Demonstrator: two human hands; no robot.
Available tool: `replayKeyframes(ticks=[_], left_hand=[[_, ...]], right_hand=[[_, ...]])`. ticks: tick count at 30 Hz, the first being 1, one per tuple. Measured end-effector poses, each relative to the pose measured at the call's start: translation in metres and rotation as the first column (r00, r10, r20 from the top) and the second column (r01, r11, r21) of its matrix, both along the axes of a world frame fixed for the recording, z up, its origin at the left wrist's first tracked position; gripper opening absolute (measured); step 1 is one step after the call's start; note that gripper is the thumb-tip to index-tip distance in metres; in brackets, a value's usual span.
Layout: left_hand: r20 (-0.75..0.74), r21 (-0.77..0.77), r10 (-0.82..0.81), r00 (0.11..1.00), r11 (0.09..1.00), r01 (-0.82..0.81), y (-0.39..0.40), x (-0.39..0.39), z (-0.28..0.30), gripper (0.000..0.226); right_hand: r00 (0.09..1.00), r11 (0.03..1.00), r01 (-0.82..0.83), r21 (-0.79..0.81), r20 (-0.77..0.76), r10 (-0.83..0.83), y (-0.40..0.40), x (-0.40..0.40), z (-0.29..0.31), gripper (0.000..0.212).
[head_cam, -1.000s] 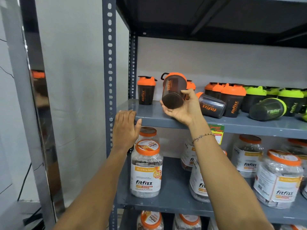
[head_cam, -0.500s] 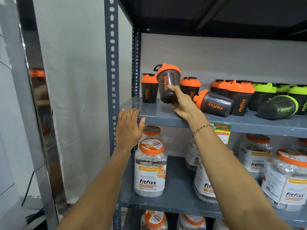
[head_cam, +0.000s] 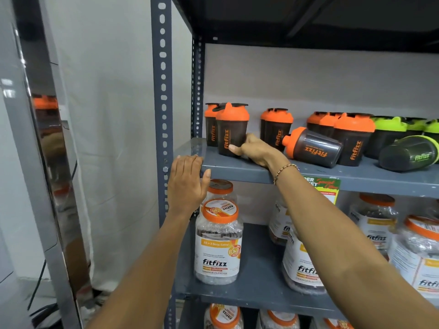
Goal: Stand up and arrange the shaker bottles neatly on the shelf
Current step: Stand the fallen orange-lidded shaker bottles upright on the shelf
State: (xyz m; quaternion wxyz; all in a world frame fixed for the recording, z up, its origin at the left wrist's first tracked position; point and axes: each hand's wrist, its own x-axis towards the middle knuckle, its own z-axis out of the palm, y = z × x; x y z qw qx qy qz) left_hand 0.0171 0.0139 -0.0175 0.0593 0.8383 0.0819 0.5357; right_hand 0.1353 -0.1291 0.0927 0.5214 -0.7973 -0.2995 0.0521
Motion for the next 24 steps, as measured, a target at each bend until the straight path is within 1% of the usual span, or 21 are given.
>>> replayKeyframes(ticks=[2, 5, 7, 10, 11, 12, 13, 14, 15, 16, 18, 19, 20, 21, 22, 24], left_hand=[[0.005, 0.000, -0.004, 1.000, 1.000, 0.004, 0.000, 0.000, 0.000, 0.051], [0.008, -0.011, -0.015, 1.000, 1.000, 0.015, -0.001, 0.000, 0.001, 0.052], [0.013, -0.020, -0.020, 1.000, 1.000, 0.020, -0.002, -0.001, 0.002, 0.052], [0.049, -0.058, -0.027, 0.998, 0.998, 0.030, -0.008, -0.001, 0.003, 0.048], [0.067, -0.080, -0.031, 0.997, 0.996, 0.036, -0.010, -0.001, 0.004, 0.046], [0.082, -0.101, -0.032, 0.996, 0.994, 0.040, -0.013, 0.000, 0.004, 0.044], [0.090, -0.110, -0.029, 0.995, 0.993, 0.039, -0.015, 0.001, 0.005, 0.042], [0.094, -0.099, -0.026, 0.995, 0.994, 0.036, -0.018, 0.002, 0.005, 0.040], [0.096, -0.073, -0.032, 0.995, 0.997, 0.039, -0.023, 0.005, 0.004, 0.038], [0.094, -0.040, -0.048, 0.994, 0.998, 0.051, -0.030, 0.008, 0.003, 0.037], [0.077, 0.014, -0.085, 0.993, 0.996, 0.084, -0.049, 0.015, 0.001, 0.036], [0.070, 0.025, -0.099, 0.993, 0.995, 0.098, -0.059, 0.019, 0.001, 0.036], [0.068, 0.030, -0.106, 0.992, 0.994, 0.104, -0.070, 0.023, 0.001, 0.035], [0.069, 0.033, -0.100, 0.993, 0.995, 0.098, -0.080, 0.027, 0.001, 0.034], [0.076, 0.036, -0.081, 0.994, 0.996, 0.078, -0.087, 0.030, 0.002, 0.034], [0.097, 0.037, -0.039, 0.994, 0.999, 0.036, -0.095, 0.035, 0.002, 0.032]], right_hand=[[1.000, 0.999, 0.014, -0.046, 0.021, -0.013, -0.002, -0.001, 0.001, 0.040], [0.999, 0.995, 0.013, -0.099, 0.033, -0.010, -0.002, -0.004, 0.004, 0.040], [1.000, 0.994, 0.010, -0.108, 0.004, -0.010, -0.002, -0.006, 0.006, 0.038], [0.998, 0.998, -0.017, -0.052, -0.067, 0.013, -0.007, -0.012, 0.007, 0.026], [0.998, 0.999, -0.011, -0.036, -0.063, 0.008, -0.013, -0.015, 0.007, 0.032], [0.999, 1.000, 0.007, -0.020, -0.043, -0.008, -0.020, -0.018, 0.008, 0.046], [0.999, 0.999, 0.040, -0.007, -0.002, -0.040, -0.028, -0.020, 0.009, 0.058], [0.994, 0.996, 0.087, 0.008, 0.070, -0.088, -0.039, -0.022, 0.012, 0.063], [0.976, 0.989, 0.145, 0.035, 0.159, -0.149, -0.052, -0.023, 0.015, 0.058], [0.944, 0.975, 0.208, 0.070, 0.248, -0.220, -0.067, -0.024, 0.020, 0.048], [0.838, 0.924, 0.362, 0.123, 0.390, -0.381, -0.102, -0.025, 0.032, 0.033], [0.785, 0.892, 0.436, 0.117, 0.436, -0.441, -0.121, -0.024, 0.038, 0.032], [0.743, 0.862, 0.501, 0.079, 0.472, -0.475, -0.138, -0.024, 0.043, 0.033], [0.722, 0.833, 0.553, 0.000, 0.499, -0.479, -0.155, -0.023, 0.047, 0.036], [0.719, 0.799, 0.592, -0.103, 0.516, -0.466, -0.167, -0.021, 0.050, 0.042], [0.745, 0.719, 0.622, -0.311, 0.517, -0.421, -0.186, -0.019, 0.052, 0.059]])
